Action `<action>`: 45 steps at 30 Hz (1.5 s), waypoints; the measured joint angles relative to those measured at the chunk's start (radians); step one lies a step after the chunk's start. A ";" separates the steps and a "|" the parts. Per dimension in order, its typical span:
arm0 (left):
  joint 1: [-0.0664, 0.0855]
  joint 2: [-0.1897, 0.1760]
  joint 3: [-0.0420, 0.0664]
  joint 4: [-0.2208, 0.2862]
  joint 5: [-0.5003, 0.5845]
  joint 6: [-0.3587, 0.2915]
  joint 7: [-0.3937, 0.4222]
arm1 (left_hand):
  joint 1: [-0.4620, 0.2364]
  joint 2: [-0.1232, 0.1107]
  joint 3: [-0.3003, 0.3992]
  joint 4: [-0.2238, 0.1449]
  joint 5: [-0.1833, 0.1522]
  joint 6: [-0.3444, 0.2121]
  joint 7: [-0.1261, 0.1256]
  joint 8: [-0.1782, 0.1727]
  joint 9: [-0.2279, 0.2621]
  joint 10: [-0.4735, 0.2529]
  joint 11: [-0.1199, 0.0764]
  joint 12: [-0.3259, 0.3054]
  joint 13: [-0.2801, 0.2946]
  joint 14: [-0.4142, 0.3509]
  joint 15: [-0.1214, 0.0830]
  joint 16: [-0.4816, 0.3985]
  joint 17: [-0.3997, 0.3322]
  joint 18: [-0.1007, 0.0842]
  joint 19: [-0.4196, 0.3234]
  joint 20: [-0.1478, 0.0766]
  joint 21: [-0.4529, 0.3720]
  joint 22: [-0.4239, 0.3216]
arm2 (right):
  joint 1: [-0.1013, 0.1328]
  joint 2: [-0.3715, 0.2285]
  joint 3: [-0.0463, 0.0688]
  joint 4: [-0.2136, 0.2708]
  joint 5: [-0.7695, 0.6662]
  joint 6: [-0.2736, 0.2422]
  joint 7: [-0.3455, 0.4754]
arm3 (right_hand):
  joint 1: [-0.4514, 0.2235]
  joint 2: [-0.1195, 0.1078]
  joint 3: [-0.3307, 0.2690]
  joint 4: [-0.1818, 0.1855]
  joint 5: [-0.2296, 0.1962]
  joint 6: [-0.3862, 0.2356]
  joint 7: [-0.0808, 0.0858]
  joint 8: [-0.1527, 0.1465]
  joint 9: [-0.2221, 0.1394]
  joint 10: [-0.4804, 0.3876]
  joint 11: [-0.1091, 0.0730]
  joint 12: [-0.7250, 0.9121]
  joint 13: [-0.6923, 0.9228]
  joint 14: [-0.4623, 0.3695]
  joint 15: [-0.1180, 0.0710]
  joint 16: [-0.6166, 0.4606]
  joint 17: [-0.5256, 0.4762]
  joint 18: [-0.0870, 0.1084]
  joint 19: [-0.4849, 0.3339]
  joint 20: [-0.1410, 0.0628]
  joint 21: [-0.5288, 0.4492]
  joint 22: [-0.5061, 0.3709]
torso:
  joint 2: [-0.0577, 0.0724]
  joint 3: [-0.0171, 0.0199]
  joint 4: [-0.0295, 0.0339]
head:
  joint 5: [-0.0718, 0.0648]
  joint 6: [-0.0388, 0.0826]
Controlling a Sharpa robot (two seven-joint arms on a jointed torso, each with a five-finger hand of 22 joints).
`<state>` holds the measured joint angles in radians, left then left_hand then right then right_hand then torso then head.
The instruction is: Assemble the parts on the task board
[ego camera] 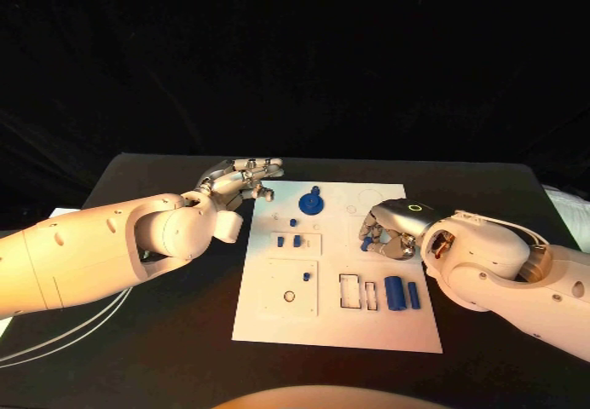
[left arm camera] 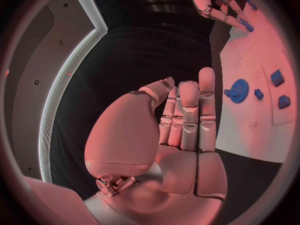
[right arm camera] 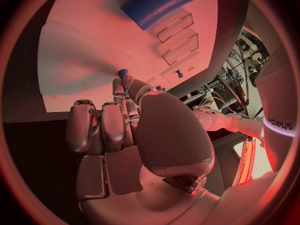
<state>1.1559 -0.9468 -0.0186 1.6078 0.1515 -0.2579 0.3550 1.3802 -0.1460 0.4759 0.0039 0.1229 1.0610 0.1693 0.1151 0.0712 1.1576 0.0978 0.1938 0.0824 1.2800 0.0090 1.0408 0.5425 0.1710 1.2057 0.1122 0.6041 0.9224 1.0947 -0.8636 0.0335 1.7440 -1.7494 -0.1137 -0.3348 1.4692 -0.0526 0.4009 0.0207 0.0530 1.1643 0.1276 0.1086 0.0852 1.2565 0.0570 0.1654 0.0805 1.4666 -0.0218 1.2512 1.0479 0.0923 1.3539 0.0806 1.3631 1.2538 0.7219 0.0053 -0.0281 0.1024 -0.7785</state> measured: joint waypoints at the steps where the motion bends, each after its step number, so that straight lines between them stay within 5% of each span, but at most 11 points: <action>1: 0.000 0.000 0.000 -0.001 0.000 0.000 0.000 | 0.000 0.000 0.000 0.000 0.000 0.000 0.000 0.000 0.000 0.000 0.000 0.000 0.000 0.000 0.000 0.000 0.000 0.000 0.000 0.000 0.000 0.000 | 0.000 -0.004 0.000 0.007 -0.001 -0.005 -0.001 | 0.000 0.000 0.005 0.000 -0.001 0.000 0.000 0.000 0.000 0.002 -0.001 -0.001 -0.001 0.000 0.000 0.000 0.000 0.000 0.000 0.000 0.000 0.001 | 0.000 -0.0001 0.0001 | 0.000 0.000; 14: 0.000 0.002 0.000 -0.006 0.000 0.005 -0.004 | 0.000 0.000 0.000 0.000 0.000 0.000 0.000 0.000 0.000 0.000 0.000 0.000 0.000 0.000 0.000 0.000 0.000 0.000 0.000 0.000 0.000 0.000 | 0.014 -0.053 0.016 0.138 0.038 -0.065 -0.004 | -0.016 -0.001 0.013 -0.001 -0.003 0.001 -0.011 0.000 0.000 0.002 -0.005 -0.021 -0.002 0.000 0.000 0.004 0.000 0.000 0.000 0.000 0.004 0.002 | -0.001 -0.0006 -0.0001 | 0.000 0.005; 23: 0.000 0.006 0.000 -0.007 0.000 0.008 -0.007 | 0.000 0.000 0.000 0.000 0.000 0.000 0.000 0.000 0.000 0.000 0.000 0.000 0.000 0.000 0.000 0.000 0.000 0.000 0.000 0.000 0.000 0.000 | 0.005 0.009 0.016 0.186 0.081 -0.081 0.003 | -0.023 -0.004 0.017 0.001 -0.005 0.000 -0.012 0.000 0.000 -0.001 -0.003 -0.031 -0.003 0.000 0.000 0.004 -0.004 0.000 0.000 0.000 0.004 0.000 | 0.000 -0.0005 -0.0004 | 0.007 0.003; 38: 0.000 0.011 0.000 -0.007 0.000 0.012 -0.010 | 0.000 0.000 0.000 0.000 0.000 0.000 0.000 0.000 0.000 0.000 0.000 0.000 0.000 -0.003 -0.003 0.000 0.000 0.000 0.000 0.000 0.000 0.000 | -0.073 0.155 -0.007 0.136 0.123 -0.063 0.039 | -0.027 -0.008 0.017 0.001 -0.003 0.000 -0.012 0.000 0.000 -0.001 -0.003 -0.036 -0.004 0.000 0.000 0.004 -0.009 0.000 0.000 0.000 0.004 -0.007 | 0.001 -0.0021 -0.0001 | 0.034 -0.012; 45: 0.000 0.012 0.000 -0.007 0.000 0.013 -0.011 | 0.000 0.000 0.000 0.000 0.000 0.000 0.000 0.000 0.000 0.000 0.000 0.000 0.000 -0.002 -0.002 0.000 0.000 0.000 0.000 0.000 0.000 0.000 | -0.091 0.181 -0.015 0.110 0.129 -0.041 0.052 | -0.029 -0.010 0.017 0.001 -0.003 0.000 -0.011 0.000 0.000 0.000 -0.003 -0.036 -0.004 0.000 0.000 0.004 -0.011 0.000 0.000 0.000 0.004 -0.008 | 0.001 -0.0012 -0.0003 | 0.038 -0.018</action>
<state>1.1557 -0.9343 -0.0187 1.6006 0.1515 -0.2445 0.3440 1.3801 -0.1460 0.4759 0.0039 0.1229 1.0611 0.1693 0.1151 0.0712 1.1576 0.0978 0.1938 0.0824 1.2776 0.0067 1.0408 0.5428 0.1709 1.2057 0.1122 0.6041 0.9226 1.0033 -0.6825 0.0181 1.8541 -1.6209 -0.1549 -0.2824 1.4406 -0.0622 0.4182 0.0219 0.0504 1.1638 0.1165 0.1086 0.0852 1.2561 0.0543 0.1292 0.0762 1.4665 -0.0216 1.2548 1.0366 0.0923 1.3538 0.0807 1.3671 1.2454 0.7233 0.0040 -0.0284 0.1404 -0.7960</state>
